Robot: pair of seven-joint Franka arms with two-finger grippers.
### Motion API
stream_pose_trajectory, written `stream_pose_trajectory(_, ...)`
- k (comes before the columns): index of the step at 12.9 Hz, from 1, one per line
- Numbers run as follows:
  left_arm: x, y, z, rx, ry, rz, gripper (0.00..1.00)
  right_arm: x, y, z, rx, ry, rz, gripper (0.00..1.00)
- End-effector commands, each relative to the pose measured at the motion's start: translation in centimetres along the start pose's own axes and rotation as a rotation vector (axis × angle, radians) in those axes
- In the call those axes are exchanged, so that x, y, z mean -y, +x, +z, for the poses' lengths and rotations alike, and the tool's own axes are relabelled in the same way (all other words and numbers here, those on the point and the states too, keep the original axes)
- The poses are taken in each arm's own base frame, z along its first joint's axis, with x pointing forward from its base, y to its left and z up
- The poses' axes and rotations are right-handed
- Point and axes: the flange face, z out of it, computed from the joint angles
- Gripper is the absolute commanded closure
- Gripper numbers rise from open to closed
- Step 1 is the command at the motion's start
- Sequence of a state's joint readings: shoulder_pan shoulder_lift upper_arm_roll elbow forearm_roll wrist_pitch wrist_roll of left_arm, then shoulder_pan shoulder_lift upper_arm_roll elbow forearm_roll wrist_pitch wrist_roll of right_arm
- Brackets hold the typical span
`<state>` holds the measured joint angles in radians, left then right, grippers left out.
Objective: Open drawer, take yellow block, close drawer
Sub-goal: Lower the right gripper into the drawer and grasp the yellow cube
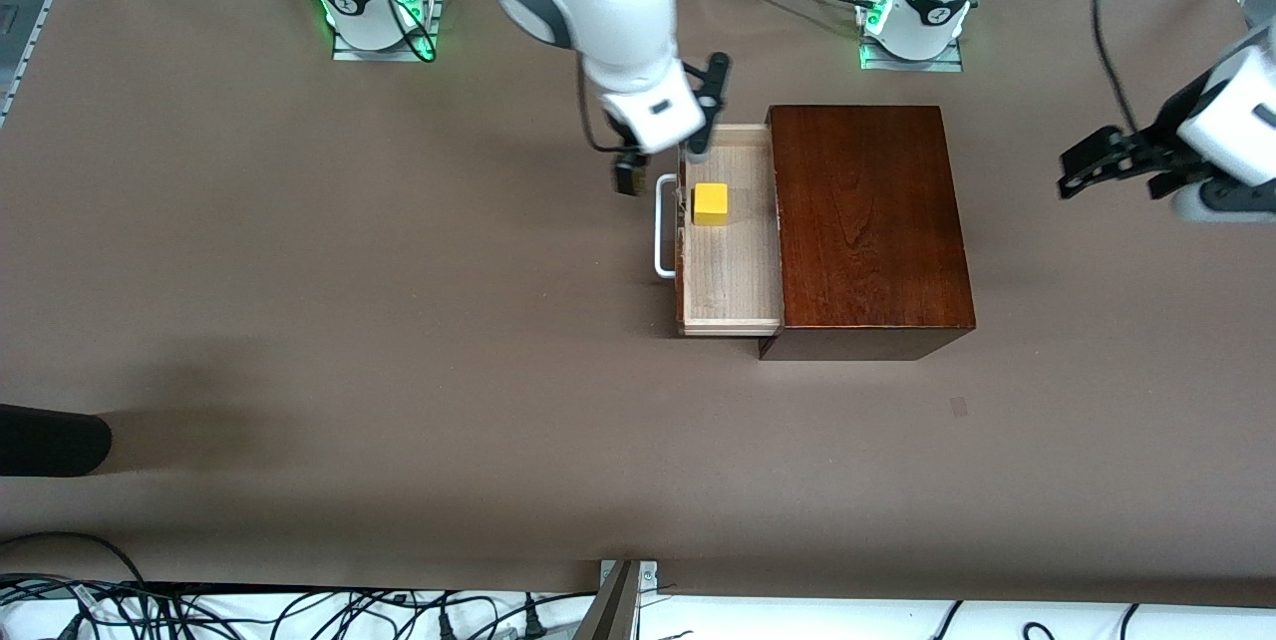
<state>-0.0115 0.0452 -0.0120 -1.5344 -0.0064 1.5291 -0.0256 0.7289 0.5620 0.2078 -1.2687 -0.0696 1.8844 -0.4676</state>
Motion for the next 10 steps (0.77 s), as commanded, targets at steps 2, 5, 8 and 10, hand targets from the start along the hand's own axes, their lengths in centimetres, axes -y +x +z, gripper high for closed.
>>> stream_pose_trajectory(2, 1.0, -2.3, 0.7, -0.001, -0.015, -0.007, 0.0, 1.8, 4.1, 4.4, -0.048, -0.071, -0.155, 0.0)
stream_pose_trajectory(5, 0.8, -1.9, 0.7, -0.001, -0.013, -0.003, 0.0, 4.0, 6.3, 7.7, -0.053, -0.132, -0.259, 0.0)
stream_pose_trajectory(8, 0.5, -1.9, 0.7, -0.001, -0.013, 0.0, 0.0, 4.1, 6.6, 9.7, -0.026, -0.146, -0.305, 0.0)
stream_pose_trajectory(10, 0.5, -1.9, 0.7, 0.0, -0.011, 0.0, 0.0, 4.0, 6.4, 10.3, -0.011, -0.141, -0.307, 0.0)
